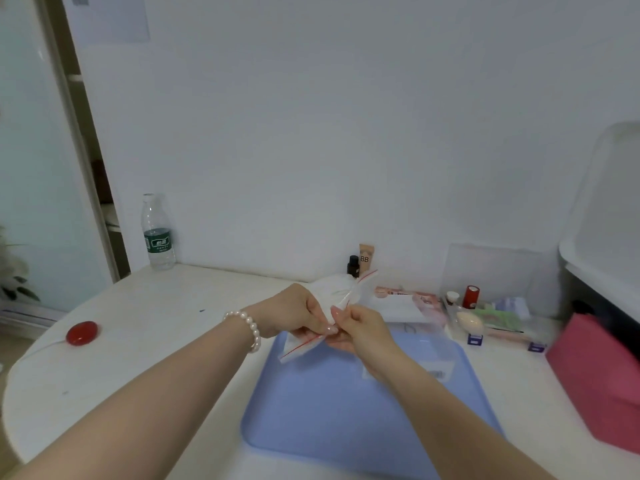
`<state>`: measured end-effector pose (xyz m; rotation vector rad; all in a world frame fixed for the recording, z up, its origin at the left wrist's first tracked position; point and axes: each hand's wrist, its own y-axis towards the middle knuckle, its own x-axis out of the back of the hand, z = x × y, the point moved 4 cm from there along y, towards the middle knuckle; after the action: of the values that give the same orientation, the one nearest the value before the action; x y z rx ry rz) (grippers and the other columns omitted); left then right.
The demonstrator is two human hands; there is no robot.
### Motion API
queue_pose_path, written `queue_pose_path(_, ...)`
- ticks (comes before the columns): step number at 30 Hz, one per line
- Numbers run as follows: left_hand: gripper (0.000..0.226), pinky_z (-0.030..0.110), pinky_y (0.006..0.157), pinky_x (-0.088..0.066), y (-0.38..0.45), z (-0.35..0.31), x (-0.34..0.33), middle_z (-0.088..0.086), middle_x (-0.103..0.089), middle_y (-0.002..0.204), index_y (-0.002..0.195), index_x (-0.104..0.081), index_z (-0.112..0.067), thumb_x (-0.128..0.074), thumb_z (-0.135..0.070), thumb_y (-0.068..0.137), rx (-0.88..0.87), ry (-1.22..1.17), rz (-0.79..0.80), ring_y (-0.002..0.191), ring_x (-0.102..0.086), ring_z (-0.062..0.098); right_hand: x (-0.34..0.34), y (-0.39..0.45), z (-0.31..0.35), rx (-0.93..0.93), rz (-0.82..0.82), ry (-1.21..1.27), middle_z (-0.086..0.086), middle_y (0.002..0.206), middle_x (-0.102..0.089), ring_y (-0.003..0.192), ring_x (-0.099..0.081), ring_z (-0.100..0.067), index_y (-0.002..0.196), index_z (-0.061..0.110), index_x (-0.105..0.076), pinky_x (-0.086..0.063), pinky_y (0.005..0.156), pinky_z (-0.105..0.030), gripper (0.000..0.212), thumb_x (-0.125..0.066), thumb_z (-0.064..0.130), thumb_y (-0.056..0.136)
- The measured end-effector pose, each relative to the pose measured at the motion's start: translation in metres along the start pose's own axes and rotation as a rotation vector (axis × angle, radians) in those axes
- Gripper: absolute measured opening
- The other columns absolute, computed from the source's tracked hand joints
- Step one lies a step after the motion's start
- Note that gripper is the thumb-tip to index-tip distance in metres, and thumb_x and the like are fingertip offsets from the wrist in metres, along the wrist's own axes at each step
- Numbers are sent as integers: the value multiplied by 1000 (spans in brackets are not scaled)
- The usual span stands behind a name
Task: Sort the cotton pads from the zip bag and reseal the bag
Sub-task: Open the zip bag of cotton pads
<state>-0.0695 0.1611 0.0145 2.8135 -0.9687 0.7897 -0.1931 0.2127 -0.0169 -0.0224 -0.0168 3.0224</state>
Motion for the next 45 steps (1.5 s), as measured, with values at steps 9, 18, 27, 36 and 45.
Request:
queue_pose_path(9, 38, 15, 43, -28, -8, -1, -6, -7, -46, 45, 60, -40, -15, -57, -26, 93, -15, -118, 70, 41, -37, 6, -10, -6, 1, 14, 128, 162, -17, 78, -67, 67, -68, -18, 83, 2, -56, -57, 73, -28, 25, -37, 5, 99)
queue_pose_path(18, 38, 18, 47, -41, -6, -4, -9, 4, -56, 47, 54, -48, -9, -60, -12, 90, -138, -250, -135, 42, -50, 10, -7, -7, -4, -12, 107, 478, -21, 77, -67, 75, -68, -28, 77, -1, -52, -57, 79, -34, 25, -41, 6, 98)
queue_pose_path(27, 42, 26, 53, -27, -2, -21, -13, 1, -48, 58, 56, -35, -18, -51, -22, 94, -338, 618, -337, 56, -39, 16, 7, -4, -9, -52, 86, 267, -19, 87, -68, 85, -69, -23, 84, -8, -58, -56, 78, -25, 23, -40, -1, 96)
queue_pose_path(36, 26, 35, 69, -35, 3, -24, -35, 16, -61, 93, 77, -40, -11, -37, -24, 100, -336, 871, -448, 86, -54, 34, 12, -3, -9, -112, 67, 258, -15, 73, -70, 74, -70, -20, 77, -8, -58, -53, 87, -35, 23, -38, -8, 90)
queue_pose_path(45, 26, 21, 47, -44, 10, -1, -28, 0, -54, 63, 70, -48, -14, -61, -25, 90, -113, 247, 36, 48, -51, 8, 24, -7, -14, -135, 87, 92, -17, 81, -63, 82, -66, -30, 78, 5, -52, -54, 84, -47, 25, -42, 17, 98)
